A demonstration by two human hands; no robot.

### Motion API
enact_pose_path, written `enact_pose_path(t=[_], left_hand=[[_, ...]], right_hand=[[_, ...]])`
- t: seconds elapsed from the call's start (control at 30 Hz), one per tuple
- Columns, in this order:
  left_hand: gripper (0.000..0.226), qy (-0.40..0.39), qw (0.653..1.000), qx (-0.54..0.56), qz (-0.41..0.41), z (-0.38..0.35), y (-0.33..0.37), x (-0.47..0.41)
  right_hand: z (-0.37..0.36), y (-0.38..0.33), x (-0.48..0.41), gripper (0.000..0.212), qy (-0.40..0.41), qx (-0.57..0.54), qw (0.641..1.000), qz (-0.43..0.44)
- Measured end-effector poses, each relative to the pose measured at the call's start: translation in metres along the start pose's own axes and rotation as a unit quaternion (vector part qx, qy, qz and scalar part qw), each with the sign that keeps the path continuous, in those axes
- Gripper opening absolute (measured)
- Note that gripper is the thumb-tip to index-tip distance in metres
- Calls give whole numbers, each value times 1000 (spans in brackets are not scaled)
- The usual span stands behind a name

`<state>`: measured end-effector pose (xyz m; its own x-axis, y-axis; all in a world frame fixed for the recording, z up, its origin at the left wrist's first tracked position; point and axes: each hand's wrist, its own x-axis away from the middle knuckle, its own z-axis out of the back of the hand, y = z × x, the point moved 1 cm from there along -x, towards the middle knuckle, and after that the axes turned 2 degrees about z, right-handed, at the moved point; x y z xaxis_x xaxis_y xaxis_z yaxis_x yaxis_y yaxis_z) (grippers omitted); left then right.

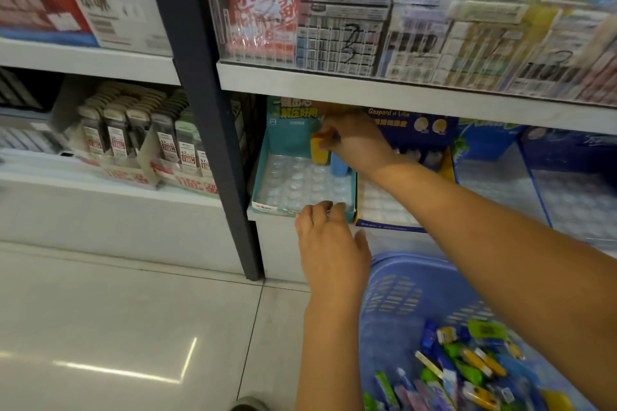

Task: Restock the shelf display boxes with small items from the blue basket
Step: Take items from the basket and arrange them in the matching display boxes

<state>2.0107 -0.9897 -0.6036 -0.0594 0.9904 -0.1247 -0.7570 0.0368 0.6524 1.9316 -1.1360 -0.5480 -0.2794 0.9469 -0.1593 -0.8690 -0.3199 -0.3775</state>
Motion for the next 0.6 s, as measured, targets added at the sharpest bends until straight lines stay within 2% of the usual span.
enact_pose_path(t=[0.23, 0.43, 0.6], left_hand=[[48, -3, 1000, 9, 13, 0, 1, -1], [46, -3, 1000, -2, 15, 0, 5, -3], [44, -11, 1000, -3, 18, 4, 5, -5]], right_hand=[[6, -3, -7, 28, -57, 85, 994, -22], [7, -11, -3, 24, -10, 129, 991, -31], [4, -12, -3, 18, 0, 179, 984, 8]])
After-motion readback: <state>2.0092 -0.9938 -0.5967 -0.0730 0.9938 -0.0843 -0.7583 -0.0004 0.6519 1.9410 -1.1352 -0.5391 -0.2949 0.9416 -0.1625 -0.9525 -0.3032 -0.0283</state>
